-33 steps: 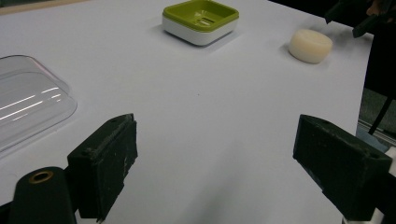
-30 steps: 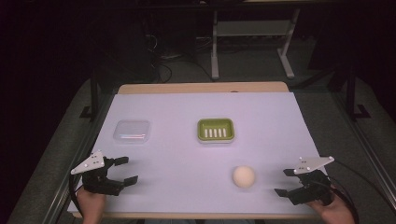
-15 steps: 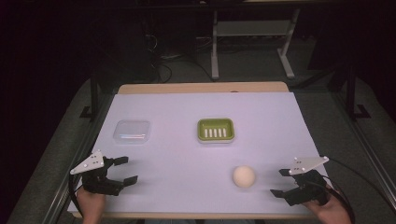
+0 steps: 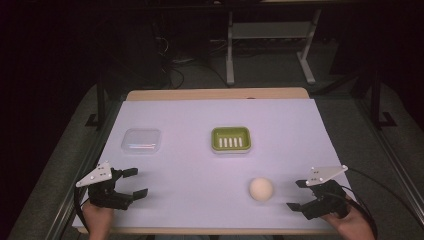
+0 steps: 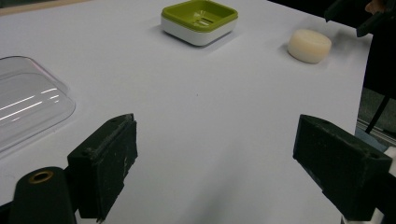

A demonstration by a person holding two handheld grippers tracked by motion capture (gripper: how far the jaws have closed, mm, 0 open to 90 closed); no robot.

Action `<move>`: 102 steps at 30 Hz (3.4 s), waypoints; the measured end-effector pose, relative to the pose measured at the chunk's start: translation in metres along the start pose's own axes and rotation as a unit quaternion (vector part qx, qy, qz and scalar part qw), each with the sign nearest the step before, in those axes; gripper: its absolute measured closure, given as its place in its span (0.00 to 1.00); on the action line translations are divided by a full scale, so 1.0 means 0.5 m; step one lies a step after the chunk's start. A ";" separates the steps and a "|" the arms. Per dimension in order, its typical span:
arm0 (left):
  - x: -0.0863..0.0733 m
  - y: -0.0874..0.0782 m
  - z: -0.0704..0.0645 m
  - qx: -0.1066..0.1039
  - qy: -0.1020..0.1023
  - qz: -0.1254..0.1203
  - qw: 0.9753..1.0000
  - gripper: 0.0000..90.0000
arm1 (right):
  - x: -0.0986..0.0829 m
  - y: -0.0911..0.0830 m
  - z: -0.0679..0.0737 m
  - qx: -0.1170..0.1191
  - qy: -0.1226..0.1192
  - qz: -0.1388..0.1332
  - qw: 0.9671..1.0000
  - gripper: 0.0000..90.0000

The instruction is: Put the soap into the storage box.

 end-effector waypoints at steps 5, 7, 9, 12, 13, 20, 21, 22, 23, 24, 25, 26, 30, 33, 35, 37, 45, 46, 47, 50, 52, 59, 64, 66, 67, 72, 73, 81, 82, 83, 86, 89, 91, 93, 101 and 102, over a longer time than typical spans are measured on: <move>0.000 0.000 -0.001 0.000 0.000 0.001 1.000 0.14 | 0.015 0.007 0.002 0.007 -0.009 0.008 1.000 0.21; -0.001 0.000 -0.001 0.000 0.000 0.001 1.000 0.15 | 0.018 0.007 0.002 0.006 -0.011 0.008 1.000 0.20; 0.000 0.000 -0.001 0.001 -0.002 0.000 1.000 0.15 | 0.024 0.009 0.002 0.008 -0.012 0.010 1.000 0.20; -0.001 -0.001 0.001 0.001 -0.002 0.001 1.000 0.14 | 0.032 0.011 0.002 0.010 -0.014 0.014 1.000 0.19; -0.001 -0.001 0.001 0.001 -0.003 0.001 1.000 0.15 | 0.034 0.012 0.003 0.011 -0.014 0.014 1.000 0.19; -0.001 0.000 -0.001 0.001 -0.002 0.001 1.000 0.15 | 0.054 0.020 0.003 0.017 -0.026 0.018 0.999 0.19; -0.001 0.000 -0.001 0.001 -0.003 0.000 1.000 0.14 | 0.057 0.021 0.004 0.018 -0.025 0.021 0.999 0.19; -0.001 0.000 -0.001 0.001 -0.003 0.000 1.000 0.15 | 0.057 0.021 0.004 0.018 -0.025 0.021 0.999 0.19; -0.001 0.000 0.000 0.002 -0.003 0.001 1.000 0.15 | 0.061 0.023 0.004 0.018 -0.026 0.020 0.999 0.19; -0.001 -0.001 0.000 0.002 -0.004 0.001 1.000 0.15 | 0.064 0.024 0.003 0.020 -0.029 0.020 0.999 0.19; -0.001 -0.001 0.000 0.002 -0.003 0.001 1.000 0.15 | 0.067 0.026 0.003 0.020 -0.030 0.020 0.999 0.19; -0.001 -0.001 0.000 0.001 -0.004 0.001 1.000 0.14 | 0.069 0.027 0.003 0.021 -0.030 0.022 0.999 0.19; -0.001 -0.001 0.000 0.001 -0.003 0.001 1.000 0.15 | 0.080 0.036 0.004 0.026 -0.035 0.027 0.999 0.19; -0.001 0.000 0.001 0.001 -0.002 0.001 1.000 0.15 | 0.084 0.040 0.003 0.028 -0.037 0.029 0.999 0.19; -0.001 -0.001 0.000 0.001 -0.002 0.001 1.000 0.14 | 0.091 0.045 0.003 0.029 -0.039 0.034 0.998 0.18; -0.001 -0.001 0.000 0.001 -0.002 0.001 1.000 0.15 | 0.096 0.050 0.004 0.030 -0.043 0.037 0.998 0.18; -0.001 -0.002 0.001 0.001 -0.003 0.001 1.000 0.14 | 0.109 0.071 0.008 0.034 -0.058 0.050 0.996 0.17; -0.001 -0.002 0.001 0.001 -0.003 0.001 1.000 0.14 | 0.111 0.074 0.011 0.038 -0.056 0.053 0.996 0.17; 0.000 -0.002 0.000 0.001 -0.003 0.001 1.000 0.14 | 0.114 0.082 0.012 0.040 -0.056 0.055 0.996 0.17; -0.001 -0.002 0.001 0.001 -0.002 0.001 1.000 0.15 | 0.117 0.089 0.011 0.039 -0.067 0.058 0.995 0.16; -0.001 -0.001 0.001 0.001 -0.003 0.001 1.000 0.15 | 0.118 0.096 0.012 0.040 -0.066 0.064 0.995 0.16; -0.001 0.000 0.001 0.001 -0.003 0.001 1.000 0.15 | 0.119 0.116 0.012 0.040 -0.067 0.080 0.994 0.16; -0.001 0.000 0.000 0.000 -0.002 0.001 1.000 0.15 | 0.122 0.135 0.014 0.044 -0.072 0.093 0.992 0.16; -0.001 0.000 0.000 0.000 -0.002 0.001 1.000 0.14 | 0.123 0.137 0.016 0.046 -0.067 0.096 0.992 0.16; -0.001 0.000 0.000 0.000 -0.002 0.001 1.000 0.15 | 0.125 0.143 0.016 0.047 -0.072 0.096 0.992 0.16; -0.001 0.000 0.000 0.000 -0.002 0.001 1.000 0.15 | 0.125 0.150 0.017 0.047 -0.074 0.100 0.991 0.16; -0.001 0.000 0.000 0.000 -0.002 0.001 1.000 0.14 | 0.125 0.152 0.018 0.047 -0.074 0.100 0.991 0.16; -0.001 0.000 0.000 -0.001 -0.002 0.001 1.000 0.14 | 0.120 0.164 0.019 0.046 -0.074 0.107 0.990 0.16; -0.001 0.001 0.000 -0.001 -0.002 0.001 1.000 0.14 | 0.120 0.164 0.019 0.046 -0.074 0.107 0.990 0.16; 0.000 0.001 -0.001 -0.002 -0.002 0.001 1.000 0.14 | 0.120 0.165 0.019 0.046 -0.074 0.109 0.990 0.16; 0.000 0.002 -0.001 -0.002 -0.001 0.001 1.000 0.14 | 0.119 0.168 0.018 0.043 -0.079 0.112 0.990 0.16; 0.000 0.002 -0.001 -0.003 -0.001 0.000 1.000 0.15 | 0.117 0.170 0.018 0.040 -0.079 0.116 0.989 0.16; 0.000 0.002 0.000 -0.003 -0.002 0.001 1.000 0.15 | 0.115 0.172 0.018 0.038 -0.078 0.118 0.989 0.17; 0.000 0.002 -0.001 -0.003 -0.002 0.000 1.000 0.15 | 0.115 0.173 0.018 0.038 -0.078 0.119 0.989 0.17; 0.000 0.001 0.000 -0.003 0.000 0.001 1.000 0.15 | 0.115 0.174 0.017 0.032 -0.081 0.121 0.989 0.20; 0.000 0.001 0.000 -0.003 0.000 0.001 1.000 0.15 | 0.115 0.174 0.017 0.032 -0.081 0.121 0.989 0.20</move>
Point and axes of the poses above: each handheld gripper's, and its own axes: y roughly forward along the jaws, x roughly out of its top, z roughly to its left, the point moved 7 cm from there along y, roughly forward along the jaws, and after that the axes turned 4 degrees about x, right-handed, at the moved point
